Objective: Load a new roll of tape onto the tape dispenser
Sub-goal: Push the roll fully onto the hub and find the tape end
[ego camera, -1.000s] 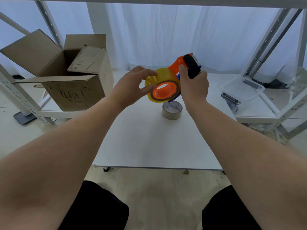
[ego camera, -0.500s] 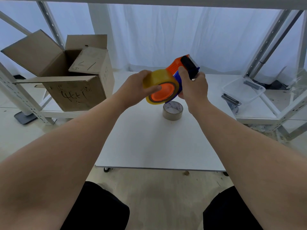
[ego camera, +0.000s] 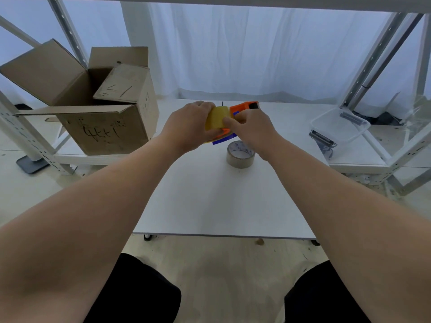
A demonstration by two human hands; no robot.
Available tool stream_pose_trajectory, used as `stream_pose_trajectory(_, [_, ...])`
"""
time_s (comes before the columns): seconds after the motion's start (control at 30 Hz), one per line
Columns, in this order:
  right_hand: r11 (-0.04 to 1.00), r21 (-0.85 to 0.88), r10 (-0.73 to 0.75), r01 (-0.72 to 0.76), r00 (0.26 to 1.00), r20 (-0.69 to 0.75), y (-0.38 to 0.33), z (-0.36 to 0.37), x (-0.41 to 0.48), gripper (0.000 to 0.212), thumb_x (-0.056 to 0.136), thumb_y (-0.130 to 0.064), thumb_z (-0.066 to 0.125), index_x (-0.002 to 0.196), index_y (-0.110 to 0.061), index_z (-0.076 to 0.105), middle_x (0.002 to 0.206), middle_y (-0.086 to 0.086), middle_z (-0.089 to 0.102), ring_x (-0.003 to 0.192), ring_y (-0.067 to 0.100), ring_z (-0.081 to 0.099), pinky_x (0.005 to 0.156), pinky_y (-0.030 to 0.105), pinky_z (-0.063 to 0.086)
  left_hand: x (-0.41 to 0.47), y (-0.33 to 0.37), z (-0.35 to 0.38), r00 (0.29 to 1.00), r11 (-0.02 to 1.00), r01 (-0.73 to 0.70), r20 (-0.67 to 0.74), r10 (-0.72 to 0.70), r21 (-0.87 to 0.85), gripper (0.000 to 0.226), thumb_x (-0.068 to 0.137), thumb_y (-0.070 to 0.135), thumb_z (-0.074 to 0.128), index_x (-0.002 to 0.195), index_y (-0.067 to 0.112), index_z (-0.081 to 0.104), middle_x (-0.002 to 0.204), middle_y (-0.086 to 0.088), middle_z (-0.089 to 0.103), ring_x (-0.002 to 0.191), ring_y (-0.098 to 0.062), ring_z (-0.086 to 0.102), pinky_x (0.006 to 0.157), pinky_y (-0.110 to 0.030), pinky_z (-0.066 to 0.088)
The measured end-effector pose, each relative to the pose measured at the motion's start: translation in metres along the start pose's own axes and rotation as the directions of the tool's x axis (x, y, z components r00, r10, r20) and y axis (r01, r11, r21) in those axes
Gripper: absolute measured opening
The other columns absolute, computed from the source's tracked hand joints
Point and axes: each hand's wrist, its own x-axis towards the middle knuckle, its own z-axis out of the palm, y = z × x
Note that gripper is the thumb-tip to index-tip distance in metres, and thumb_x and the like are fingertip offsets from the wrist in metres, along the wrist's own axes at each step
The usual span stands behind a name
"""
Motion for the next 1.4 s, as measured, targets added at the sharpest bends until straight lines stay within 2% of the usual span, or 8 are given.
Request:
stream_pose_trajectory(0.17, [0.984, 0.177, 0.026, -0.034, 0.998, 0.049, 0.002, -0.01, -0.001, 0.031, 0.09, -0.022, 0.053, 0.087, 0.007, 0.064, 0.077, 0.014, 0.054, 0.075, 0.024, 0.053, 0.071, 0.037, 0.045, -0.002, 0.002, -0.003, 0.999, 0.999, -0.043, -0.006, 0.043, 0.001, 0.067, 0.077, 0.058, 0.061, 0.128, 0.015, 0.047, 0.124, -0.005, 0.058, 0.108, -0.024, 0.055, 0.07, -0.03, 0.036])
stream_pose_trajectory(0.23, [0.983, 0.183, 0.022, -0.028, 0.999, 0.034, 0.004, -0.013, -0.002, 0.028, 0.09, -0.019, 0.053, 0.091, 0.005, 0.067, 0.085, 0.018, 0.059, 0.085, 0.03, 0.059, 0.082, 0.043, 0.05, -0.002, 0.003, -0.004, 0.999, 0.999, -0.051, -0.002, 0.051, 0.008, 0.07, 0.077, 0.06, 0.06, 0.129, 0.016, 0.046, 0.125, -0.004, 0.057, 0.108, -0.024, 0.054, 0.071, -0.029, 0.036])
stream_pose_trajectory(0.6, [0.989, 0.148, -0.027, 0.024, 0.999, 0.018, 0.008, -0.019, -0.002, 0.027, 0.084, -0.019, 0.061, 0.091, 0.006, 0.069, 0.099, 0.033, 0.063, 0.095, 0.042, 0.06, 0.086, 0.054, 0.05, -0.002, 0.004, -0.005, 0.996, 0.996, -0.089, -0.02, 0.09, 0.029, 0.069, 0.078, 0.058, 0.06, 0.131, 0.018, 0.045, 0.127, -0.005, 0.057, 0.112, -0.025, 0.053, 0.073, -0.031, 0.035])
stream_pose_trajectory(0.73, [0.997, 0.065, -0.037, 0.039, 0.998, -0.041, 0.015, -0.017, 0.0, 0.022, 0.083, -0.005, 0.055, 0.097, 0.002, 0.07, 0.102, 0.021, 0.066, 0.095, 0.032, 0.06, 0.088, 0.044, 0.052, -0.002, 0.006, -0.004, 0.993, 0.992, -0.117, -0.004, 0.118, 0.036, 0.069, 0.078, 0.061, 0.059, 0.13, 0.019, 0.045, 0.125, -0.004, 0.058, 0.112, -0.024, 0.053, 0.073, -0.03, 0.034])
stream_pose_trajectory(0.83, [0.989, 0.146, -0.012, 0.008, 1.0, 0.026, 0.014, -0.016, -0.002, 0.026, 0.083, -0.016, 0.057, 0.086, 0.007, 0.068, 0.084, 0.022, 0.062, 0.082, 0.027, 0.058, 0.075, 0.036, 0.047, -0.002, 0.007, -0.003, 0.995, 0.995, -0.102, 0.007, 0.102, 0.015, 0.068, 0.078, 0.059, 0.059, 0.131, 0.017, 0.046, 0.126, -0.005, 0.058, 0.111, -0.025, 0.053, 0.073, -0.03, 0.034])
stream_pose_trajectory(1.03, [0.976, 0.216, -0.026, 0.006, 0.996, 0.087, 0.01, -0.016, -0.002, 0.032, 0.083, -0.021, 0.062, 0.09, 0.01, 0.066, 0.084, 0.026, 0.059, 0.076, 0.025, 0.054, 0.071, 0.036, 0.044, -0.002, 0.004, -0.003, 0.997, 0.997, -0.076, -0.009, 0.076, 0.005, 0.07, 0.078, 0.057, 0.06, 0.132, 0.015, 0.046, 0.128, -0.006, 0.058, 0.11, -0.026, 0.055, 0.073, -0.031, 0.035])
stream_pose_trajectory(1.17, [0.985, 0.173, -0.004, -0.013, 0.995, 0.096, 0.013, -0.018, -0.002, 0.024, 0.086, -0.019, 0.06, 0.094, 0.001, 0.07, 0.092, 0.018, 0.066, 0.093, 0.031, 0.064, 0.086, 0.043, 0.053, -0.002, 0.003, 0.0, 0.997, 0.997, -0.079, 0.023, 0.079, 0.014, 0.07, 0.077, 0.059, 0.061, 0.131, 0.017, 0.046, 0.125, -0.005, 0.058, 0.109, -0.026, 0.055, 0.072, -0.03, 0.035])
stream_pose_trajectory(1.4, [0.995, 0.097, -0.01, 0.007, 1.0, 0.027, 0.017, -0.017, -0.002, 0.025, 0.08, 0.0, 0.053, 0.097, 0.002, 0.071, 0.098, 0.019, 0.066, 0.098, 0.033, 0.062, 0.089, 0.046, 0.053, -0.004, 0.003, 0.001, 0.996, 0.997, -0.075, 0.042, 0.074, 0.019, 0.069, 0.077, 0.06, 0.06, 0.13, 0.019, 0.046, 0.126, -0.003, 0.058, 0.11, -0.025, 0.054, 0.073, -0.03, 0.034])
